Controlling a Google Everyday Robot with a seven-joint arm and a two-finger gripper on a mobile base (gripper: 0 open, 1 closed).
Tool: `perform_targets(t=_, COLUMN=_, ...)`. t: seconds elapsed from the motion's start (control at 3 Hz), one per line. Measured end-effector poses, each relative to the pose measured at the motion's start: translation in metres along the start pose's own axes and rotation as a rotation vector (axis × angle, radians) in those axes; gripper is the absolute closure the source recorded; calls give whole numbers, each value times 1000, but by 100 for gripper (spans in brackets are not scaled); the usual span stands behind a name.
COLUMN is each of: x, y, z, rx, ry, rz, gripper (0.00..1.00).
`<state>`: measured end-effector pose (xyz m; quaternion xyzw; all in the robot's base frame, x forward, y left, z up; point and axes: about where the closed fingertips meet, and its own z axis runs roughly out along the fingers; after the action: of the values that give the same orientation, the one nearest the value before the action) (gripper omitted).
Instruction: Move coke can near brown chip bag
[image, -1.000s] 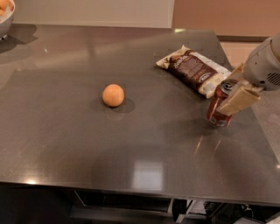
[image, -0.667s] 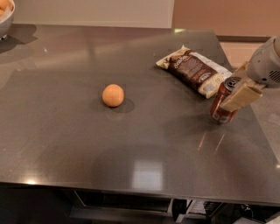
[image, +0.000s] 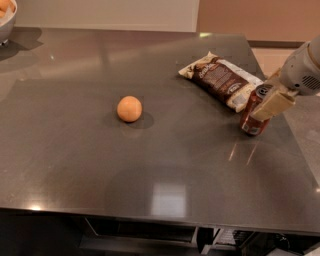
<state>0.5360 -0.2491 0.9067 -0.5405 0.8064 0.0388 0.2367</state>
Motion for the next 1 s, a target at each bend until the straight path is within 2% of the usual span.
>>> perform_targets(t=0.33, x=1, y=-10, z=5, rx=-14, ry=6, rz=17, gripper=82)
perform_targets(t=1.0, x=7, y=-23, z=15, rx=-58, ry=-2, rz=51, gripper=35)
